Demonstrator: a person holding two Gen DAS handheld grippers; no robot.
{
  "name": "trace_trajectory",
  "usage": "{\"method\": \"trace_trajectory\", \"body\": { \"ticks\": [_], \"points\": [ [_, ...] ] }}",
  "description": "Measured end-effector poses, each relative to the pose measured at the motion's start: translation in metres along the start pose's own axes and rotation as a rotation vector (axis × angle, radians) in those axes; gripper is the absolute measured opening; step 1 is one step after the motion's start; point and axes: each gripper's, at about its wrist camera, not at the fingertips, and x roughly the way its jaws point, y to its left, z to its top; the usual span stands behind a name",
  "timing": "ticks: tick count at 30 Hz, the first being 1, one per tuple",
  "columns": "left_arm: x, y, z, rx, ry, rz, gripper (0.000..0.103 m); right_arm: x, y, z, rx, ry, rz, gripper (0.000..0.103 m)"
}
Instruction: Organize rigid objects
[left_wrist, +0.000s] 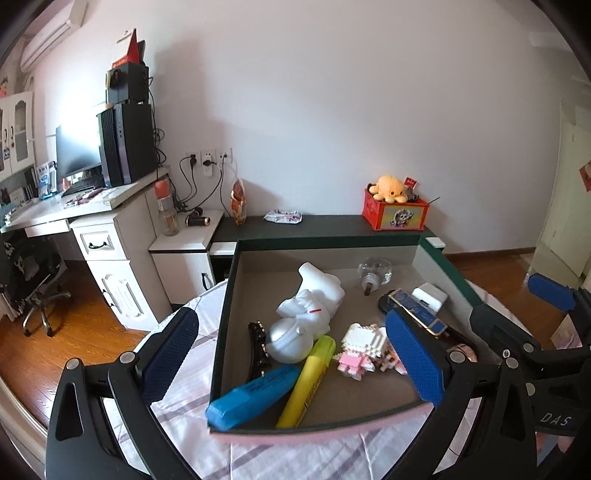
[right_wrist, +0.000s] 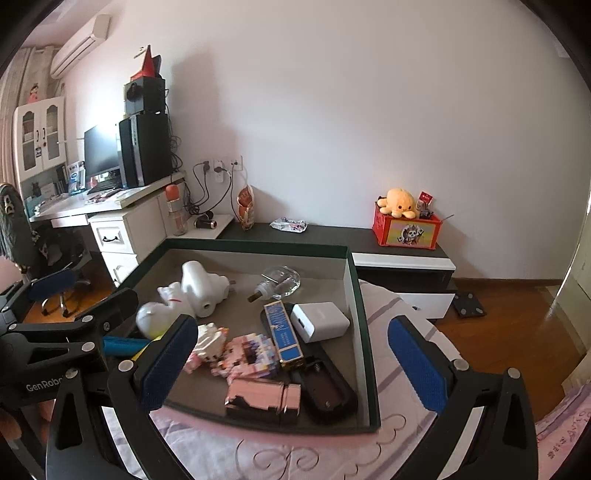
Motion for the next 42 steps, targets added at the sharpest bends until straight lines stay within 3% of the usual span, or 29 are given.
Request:
{"method": "trace_trajectory", "body": {
  "ticks": [16, 42],
  "points": [
    [-0.062, -0.005, -0.013, 0.003, 0.031, -0.015, 0.102, -0.065, 0.009, -0.01, -0.019, 0.009, -0.011, 0.103],
    [-0.213, -0.018, -0.034, 0.086, -0.1, 0.037, 0.103, -0.197, 0.024, -0.034, 0.005, -0.061, 0.016, 0.103]
  ]
}}
